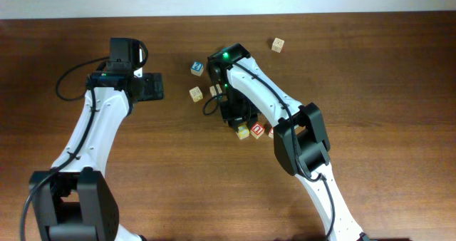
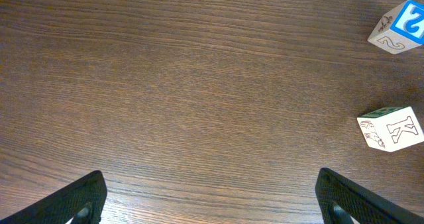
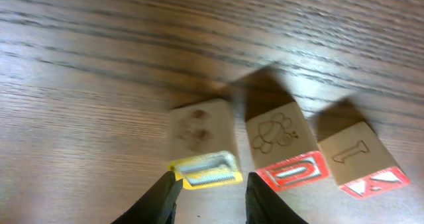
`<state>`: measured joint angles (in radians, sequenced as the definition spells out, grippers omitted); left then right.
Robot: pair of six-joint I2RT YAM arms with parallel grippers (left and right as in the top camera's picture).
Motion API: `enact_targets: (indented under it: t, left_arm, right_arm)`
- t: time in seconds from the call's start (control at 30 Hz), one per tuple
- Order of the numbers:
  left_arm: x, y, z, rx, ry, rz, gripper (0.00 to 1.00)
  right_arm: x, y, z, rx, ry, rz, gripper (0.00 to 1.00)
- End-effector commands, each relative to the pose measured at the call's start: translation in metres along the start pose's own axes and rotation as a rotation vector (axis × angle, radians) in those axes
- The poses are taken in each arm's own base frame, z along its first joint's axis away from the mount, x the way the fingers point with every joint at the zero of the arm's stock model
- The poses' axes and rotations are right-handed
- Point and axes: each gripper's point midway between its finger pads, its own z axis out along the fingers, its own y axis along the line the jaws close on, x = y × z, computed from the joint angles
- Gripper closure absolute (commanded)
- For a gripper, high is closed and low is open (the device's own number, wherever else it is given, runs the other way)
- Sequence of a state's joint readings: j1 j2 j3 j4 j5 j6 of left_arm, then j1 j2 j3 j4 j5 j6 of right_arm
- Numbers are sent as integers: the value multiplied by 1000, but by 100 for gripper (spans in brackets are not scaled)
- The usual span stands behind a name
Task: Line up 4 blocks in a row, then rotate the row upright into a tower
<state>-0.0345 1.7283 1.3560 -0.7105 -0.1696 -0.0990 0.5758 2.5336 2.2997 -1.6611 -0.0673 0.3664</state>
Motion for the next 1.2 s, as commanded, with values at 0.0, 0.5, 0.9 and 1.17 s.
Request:
enact_targets:
  t: [0.0, 0.5, 0.9, 1.17]
  left_arm:
    - [-5, 1, -1, -10, -10, -13, 1]
    - [-6, 1, -1, -9, -13, -13, 1]
    - [-6, 1, -1, -10, -12, -13, 1]
    - [-7, 1, -1, -9, -16, -14, 1]
  right_arm:
    - [1, -12, 6, 52, 21, 18, 60]
    - [-149, -54, -74, -81, -605, 175, 52]
    - [-159, -44, -33, -123, -548, 263, 72]
    - [-77, 30, -7, -263, -217, 41, 71]
